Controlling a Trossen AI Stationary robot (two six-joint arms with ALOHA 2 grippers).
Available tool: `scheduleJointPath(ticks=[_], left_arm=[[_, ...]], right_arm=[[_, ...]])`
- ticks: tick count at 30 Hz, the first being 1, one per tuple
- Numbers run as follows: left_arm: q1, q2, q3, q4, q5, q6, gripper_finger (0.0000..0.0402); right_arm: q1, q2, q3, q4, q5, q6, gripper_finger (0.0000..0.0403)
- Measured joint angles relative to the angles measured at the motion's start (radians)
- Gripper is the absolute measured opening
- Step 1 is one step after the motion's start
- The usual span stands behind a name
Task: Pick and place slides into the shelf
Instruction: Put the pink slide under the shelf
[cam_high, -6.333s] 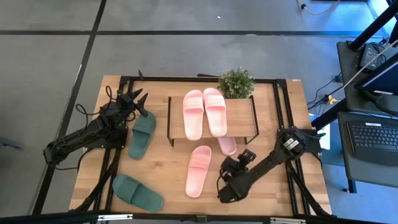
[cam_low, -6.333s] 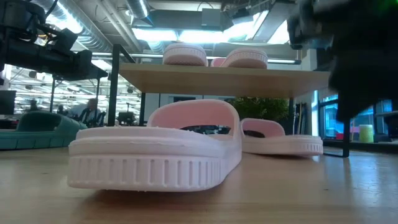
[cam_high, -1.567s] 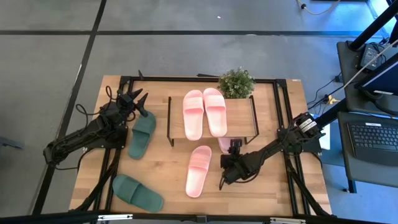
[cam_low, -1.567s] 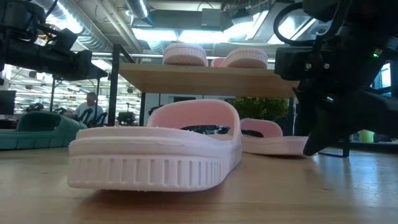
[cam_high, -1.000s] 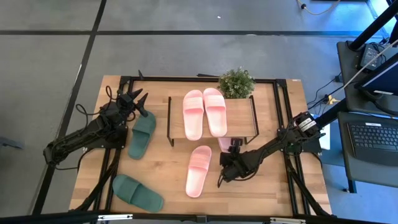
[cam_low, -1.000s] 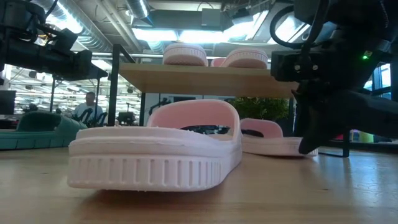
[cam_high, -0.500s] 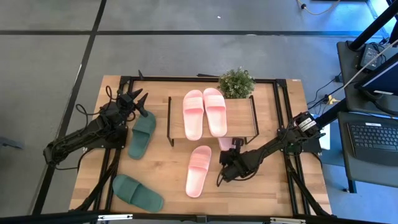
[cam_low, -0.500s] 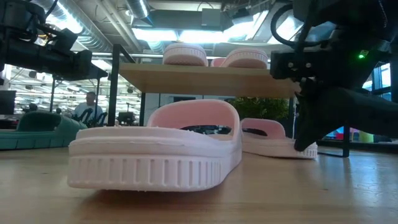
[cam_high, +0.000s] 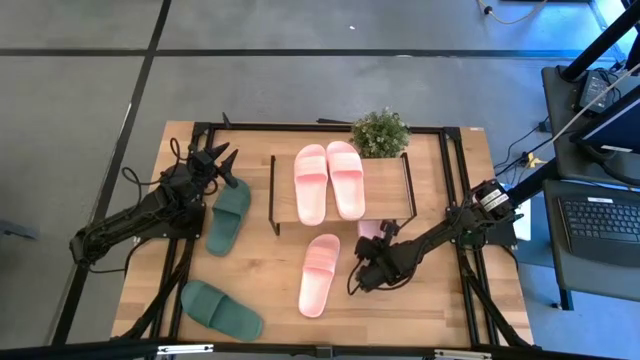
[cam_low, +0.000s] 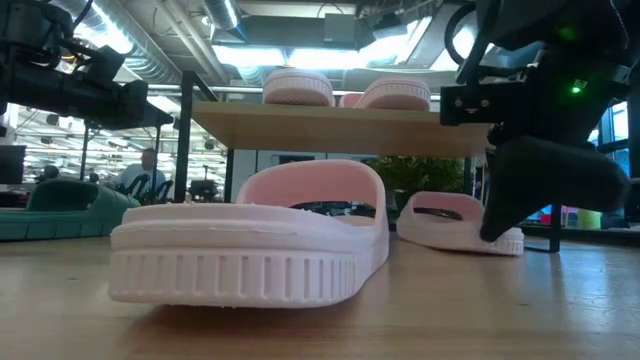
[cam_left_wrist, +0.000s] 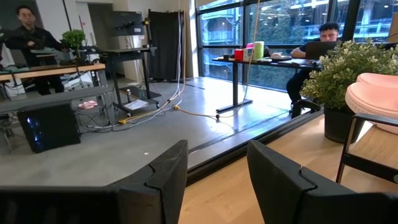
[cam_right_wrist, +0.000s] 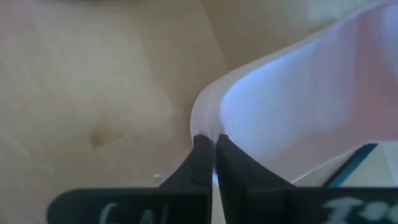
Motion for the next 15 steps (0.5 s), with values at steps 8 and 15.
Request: scheduleJointPath(ticks=[8, 15], left_arm=[[0.0, 0.0, 0.0, 0.0, 0.0, 0.0, 0.0159], [0.0, 0.0, 0.0, 0.0, 0.0, 0.0, 0.0159]], right_arm=[[0.01, 0.0, 0.03, -0.107, -0.034, 0.069, 0.0007], [0.01, 0.0, 0.031, -0.113, -0.079, 0.05, 0.0019]])
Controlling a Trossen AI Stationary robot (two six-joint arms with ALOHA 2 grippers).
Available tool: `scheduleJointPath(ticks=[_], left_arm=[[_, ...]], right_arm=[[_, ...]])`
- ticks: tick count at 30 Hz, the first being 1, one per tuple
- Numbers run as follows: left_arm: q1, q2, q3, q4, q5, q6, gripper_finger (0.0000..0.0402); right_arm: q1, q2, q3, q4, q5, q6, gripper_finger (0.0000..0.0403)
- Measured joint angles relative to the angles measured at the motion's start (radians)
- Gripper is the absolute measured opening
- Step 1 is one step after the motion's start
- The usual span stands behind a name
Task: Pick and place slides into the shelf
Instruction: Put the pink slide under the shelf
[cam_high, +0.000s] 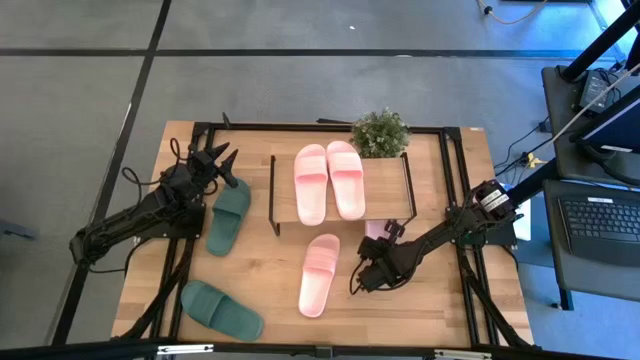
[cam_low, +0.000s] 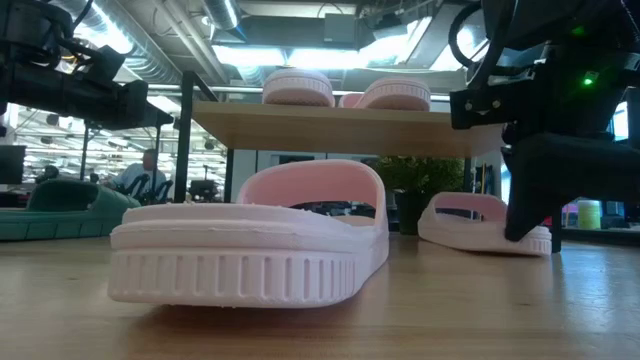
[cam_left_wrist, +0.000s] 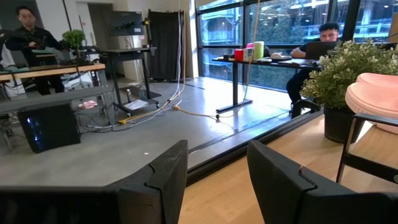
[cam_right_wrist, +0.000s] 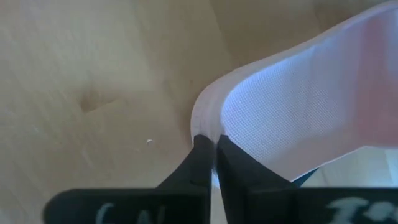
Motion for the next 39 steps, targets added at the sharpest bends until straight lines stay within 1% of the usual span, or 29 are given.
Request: scheduleJointPath(ticks=[4, 7, 21, 24, 27, 34, 39], left_arm=[[0.0, 0.0, 0.0, 0.0, 0.0, 0.0, 0.0159], [0.0, 0.0, 0.0, 0.0, 0.0, 0.0, 0.0159], [0.0, 0.0, 0.0, 0.0, 0.0, 0.0, 0.0159], [0.0, 0.0, 0.0, 0.0, 0.0, 0.0, 0.0159], [0.0, 0.0, 0.0, 0.0, 0.0, 0.0, 0.0159], [0.0, 0.0, 0.0, 0.0, 0.0, 0.0, 0.0159], [0.0, 0.0, 0.0, 0.0, 0.0, 0.0, 0.0159]], right_arm=[[0.0, 0.0, 0.0, 0.0, -0.038, -0.019, 0.0052], [0.0, 0.0, 0.001, -0.005, -0.055, -0.035, 0.0067], [0.0, 0.0, 0.001, -0.005, -0.06, -0.051, 0.0075], [0.0, 0.0, 0.001, -0.002, -0.061, -0.052, 0.0082], [0.0, 0.0, 0.001, 0.004, -0.064, -0.053, 0.0105], [0.001, 0.0, 0.002, 0.001, -0.072, -0.048, 0.0181], [0.001, 0.001, 0.014, -0.004, -0.079, -0.069, 0.021]])
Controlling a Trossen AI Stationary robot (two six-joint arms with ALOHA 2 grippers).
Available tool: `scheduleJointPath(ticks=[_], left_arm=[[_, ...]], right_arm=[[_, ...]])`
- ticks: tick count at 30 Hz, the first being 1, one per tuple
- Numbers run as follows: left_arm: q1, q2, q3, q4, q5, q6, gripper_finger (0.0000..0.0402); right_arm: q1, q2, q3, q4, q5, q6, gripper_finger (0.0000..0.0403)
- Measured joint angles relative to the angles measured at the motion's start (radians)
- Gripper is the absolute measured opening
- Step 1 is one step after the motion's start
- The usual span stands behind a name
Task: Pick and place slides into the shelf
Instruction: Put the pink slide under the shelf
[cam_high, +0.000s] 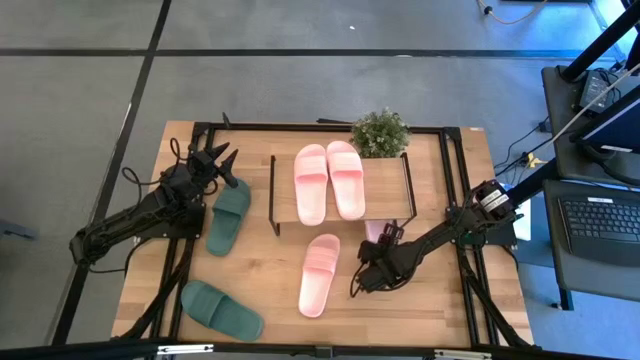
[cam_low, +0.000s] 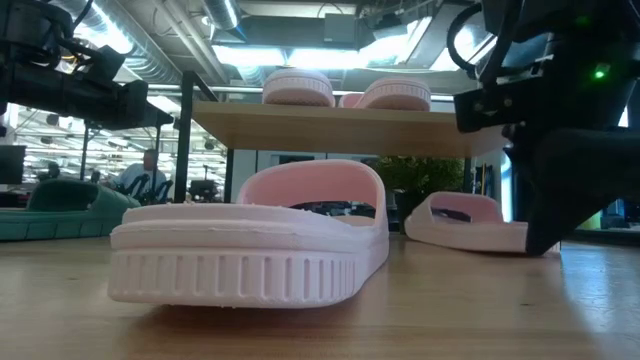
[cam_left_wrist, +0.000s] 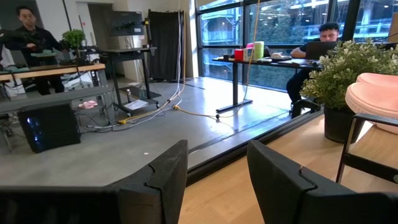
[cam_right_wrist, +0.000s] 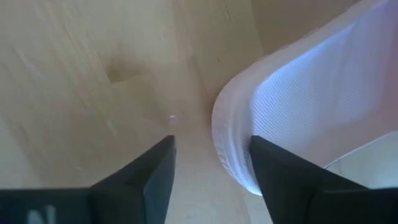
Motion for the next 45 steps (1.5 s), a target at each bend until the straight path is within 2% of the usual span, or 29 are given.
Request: scheduleJointPath(ticks=[6, 13, 17, 26, 45], left_arm=[[0.0, 0.0, 0.0, 0.0, 0.0, 0.0, 0.0159], [0.0, 0.0, 0.0, 0.0, 0.0, 0.0, 0.0159], [0.0, 0.0, 0.0, 0.0, 0.0, 0.0, 0.0159], [0.0, 0.0, 0.0, 0.0, 0.0, 0.0, 0.0159], [0.0, 0.0, 0.0, 0.0, 0.0, -0.002, 0.0159]], right_arm=[[0.0, 0.0, 0.056, -0.026, 0.002, -0.052, 0.0221], [0.001, 0.0, 0.135, -0.172, 0.007, -0.031, 0.0221], [0.003, 0.0, 0.198, -0.155, 0.008, -0.038, 0.0221], [0.004, 0.0, 0.309, 0.091, 0.011, -0.168, 0.0221], [0.001, 0.0, 0.315, 0.532, 0.009, -0.56, 0.021]])
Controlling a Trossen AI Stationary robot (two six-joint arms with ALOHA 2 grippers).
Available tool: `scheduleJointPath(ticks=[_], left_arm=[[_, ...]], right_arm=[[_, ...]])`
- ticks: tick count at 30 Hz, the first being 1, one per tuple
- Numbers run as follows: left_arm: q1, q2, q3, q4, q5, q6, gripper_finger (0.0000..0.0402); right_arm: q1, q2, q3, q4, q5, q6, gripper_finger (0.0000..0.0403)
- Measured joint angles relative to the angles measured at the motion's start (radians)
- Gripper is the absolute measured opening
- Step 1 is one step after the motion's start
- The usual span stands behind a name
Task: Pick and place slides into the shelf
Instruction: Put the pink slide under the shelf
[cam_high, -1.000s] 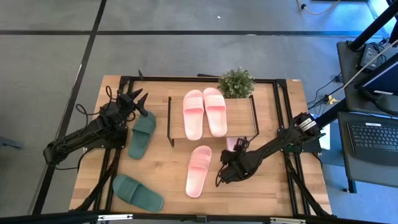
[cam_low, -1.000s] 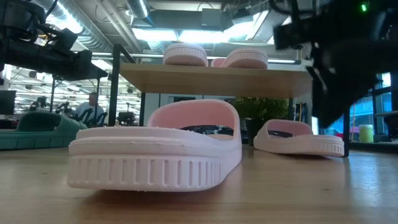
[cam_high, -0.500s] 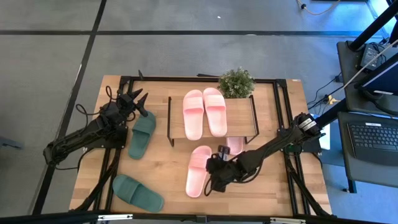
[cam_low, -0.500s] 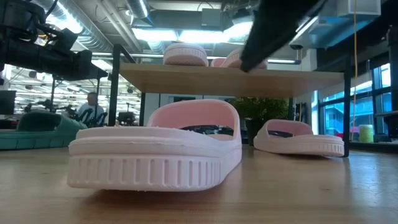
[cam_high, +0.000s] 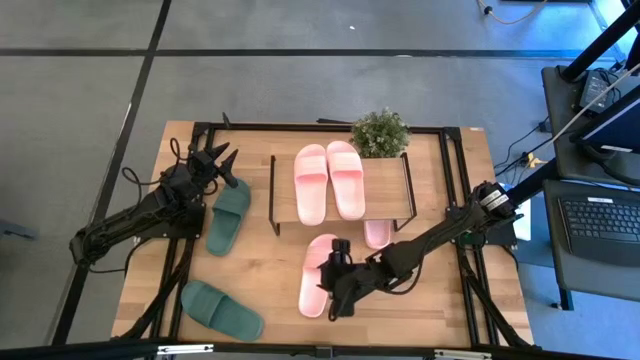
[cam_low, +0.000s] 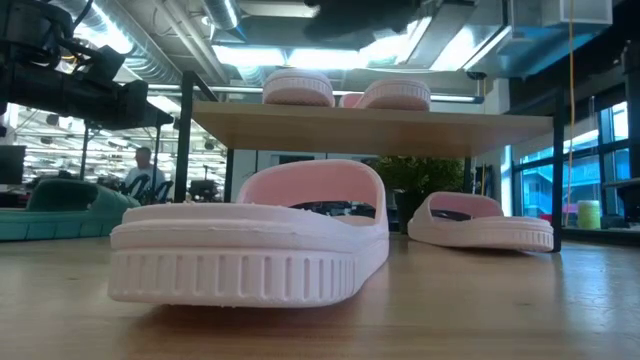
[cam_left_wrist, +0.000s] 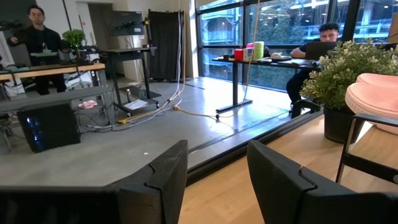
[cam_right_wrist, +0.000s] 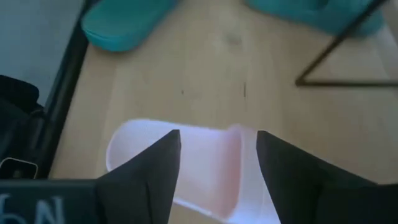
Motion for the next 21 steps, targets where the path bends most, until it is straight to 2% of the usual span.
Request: scheduleJointPath(ticks=[6, 17, 21], left_arm=[[0.0, 0.0, 0.0, 0.0, 0.0, -0.003, 0.0159], [0.0, 0.0, 0.0, 0.0, 0.0, -0.003, 0.0159], [0.0, 0.0, 0.0, 0.0, 0.0, -0.003, 0.0159]], right_arm=[[0.0, 0.034, 0.0, 0.065, -0.001, -0.087, 0.0195], [-0.008, 0.132, -0.001, -0.034, 0.006, -0.102, 0.0178], [-0.008, 0.147, -0.002, -0.07, 0.069, -0.099, 0.0172]])
